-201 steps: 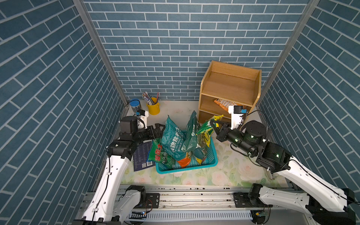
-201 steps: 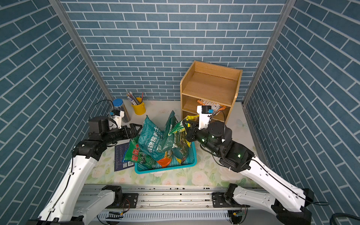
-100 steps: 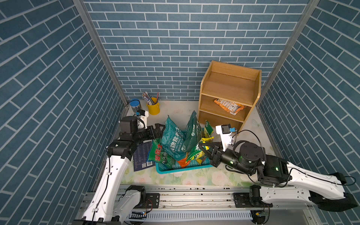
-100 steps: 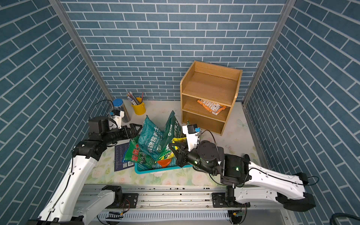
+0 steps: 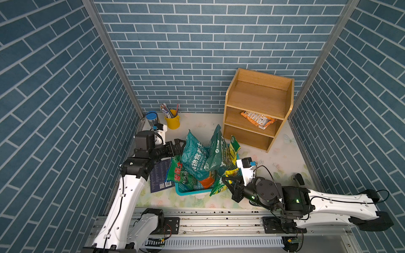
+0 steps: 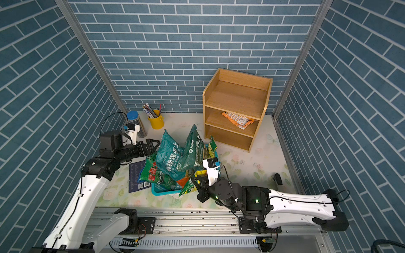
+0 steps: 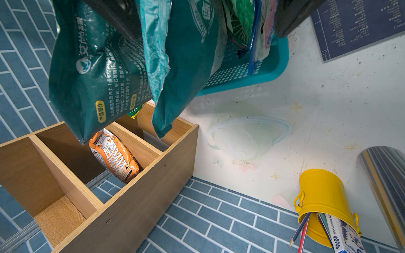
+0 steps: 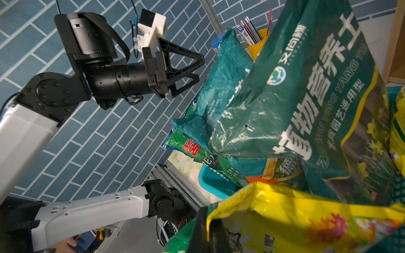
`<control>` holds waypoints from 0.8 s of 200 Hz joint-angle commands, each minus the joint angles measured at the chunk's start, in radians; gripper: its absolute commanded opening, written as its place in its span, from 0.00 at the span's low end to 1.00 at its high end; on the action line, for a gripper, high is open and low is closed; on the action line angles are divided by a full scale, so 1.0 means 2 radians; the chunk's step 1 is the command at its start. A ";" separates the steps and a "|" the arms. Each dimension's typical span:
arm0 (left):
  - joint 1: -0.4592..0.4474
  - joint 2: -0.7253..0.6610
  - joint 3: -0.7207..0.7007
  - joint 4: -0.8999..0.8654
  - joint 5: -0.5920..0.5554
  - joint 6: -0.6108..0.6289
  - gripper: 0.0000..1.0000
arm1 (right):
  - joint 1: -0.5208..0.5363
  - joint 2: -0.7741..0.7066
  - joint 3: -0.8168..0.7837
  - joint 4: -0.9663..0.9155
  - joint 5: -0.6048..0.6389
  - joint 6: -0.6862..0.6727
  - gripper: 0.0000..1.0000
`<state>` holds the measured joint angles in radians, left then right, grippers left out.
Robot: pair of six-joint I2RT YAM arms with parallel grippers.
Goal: Take down the fertilizer bag from the shelf
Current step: Place the fertilizer bag in the storage box.
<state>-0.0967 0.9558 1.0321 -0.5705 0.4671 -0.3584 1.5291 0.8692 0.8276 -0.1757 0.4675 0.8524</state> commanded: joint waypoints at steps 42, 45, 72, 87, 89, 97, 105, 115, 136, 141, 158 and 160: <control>-0.001 0.000 -0.006 0.003 -0.004 0.002 1.00 | -0.067 -0.076 -0.083 0.073 -0.018 0.057 0.00; -0.001 0.000 -0.006 0.003 -0.004 0.003 1.00 | -0.073 -0.080 -0.087 0.073 -0.022 0.060 0.00; -0.001 -0.001 -0.006 0.003 -0.004 0.003 1.00 | -0.111 -0.101 -0.117 0.074 -0.046 0.076 0.00; -0.001 0.000 -0.006 0.003 -0.004 0.002 1.00 | -0.123 -0.106 -0.131 0.076 -0.053 0.085 0.00; -0.001 0.000 -0.006 0.003 -0.004 0.002 1.00 | -0.125 -0.106 -0.133 0.076 -0.054 0.087 0.00; -0.001 -0.001 -0.006 0.002 -0.004 0.003 1.00 | -0.131 -0.108 -0.140 0.079 -0.061 0.091 0.00; -0.001 0.000 -0.006 0.002 -0.004 0.003 1.00 | -0.137 -0.106 -0.147 0.087 -0.068 0.094 0.00; -0.001 -0.001 -0.006 0.003 -0.004 0.003 1.00 | -0.145 -0.103 -0.153 0.093 -0.080 0.094 0.00; -0.001 -0.001 -0.006 0.003 -0.004 0.003 1.00 | -0.155 -0.090 -0.149 0.098 -0.093 0.093 0.00; -0.001 0.000 -0.006 0.003 -0.004 0.002 1.00 | -0.157 -0.087 -0.147 0.102 -0.097 0.093 0.00; -0.001 0.000 -0.006 0.003 -0.004 0.002 1.00 | -0.158 -0.073 -0.131 0.108 -0.108 0.091 0.00; -0.001 -0.001 -0.006 0.003 -0.004 0.002 1.00 | -0.158 -0.071 -0.130 0.109 -0.110 0.091 0.00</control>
<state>-0.0967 0.9558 1.0321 -0.5705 0.4641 -0.3584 1.2194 0.7048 0.5163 -0.0624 0.2989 1.0180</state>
